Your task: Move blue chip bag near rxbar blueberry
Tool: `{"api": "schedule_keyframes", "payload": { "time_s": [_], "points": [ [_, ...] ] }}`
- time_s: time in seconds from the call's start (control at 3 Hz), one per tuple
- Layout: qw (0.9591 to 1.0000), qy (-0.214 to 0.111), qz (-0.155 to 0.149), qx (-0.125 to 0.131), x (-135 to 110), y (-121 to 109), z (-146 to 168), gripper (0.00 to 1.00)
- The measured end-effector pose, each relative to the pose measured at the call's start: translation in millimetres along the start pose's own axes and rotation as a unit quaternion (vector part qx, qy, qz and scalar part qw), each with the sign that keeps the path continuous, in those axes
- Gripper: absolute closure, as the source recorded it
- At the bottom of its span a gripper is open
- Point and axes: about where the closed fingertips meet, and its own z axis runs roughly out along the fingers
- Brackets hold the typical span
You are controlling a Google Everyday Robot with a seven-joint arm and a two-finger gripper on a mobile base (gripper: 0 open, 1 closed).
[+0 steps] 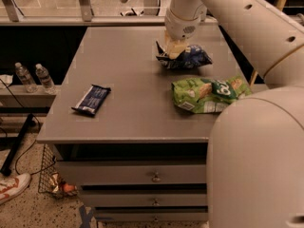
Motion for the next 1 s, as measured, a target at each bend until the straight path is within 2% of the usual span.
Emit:
{"api": "schedule_keyframes", "payload": {
  "time_s": [0.33,0.67,1.0],
  "points": [
    [0.9973,-0.046,-0.013,0.055,-25.2,-8.5,-41.8,1.0],
    [0.9871,-0.104,-0.049,0.112,-72.5,-14.0,-80.3,1.0],
    [0.9707,-0.159,-0.104,0.147,-138.0,-15.1,-100.4,1.0]
  ]
}}
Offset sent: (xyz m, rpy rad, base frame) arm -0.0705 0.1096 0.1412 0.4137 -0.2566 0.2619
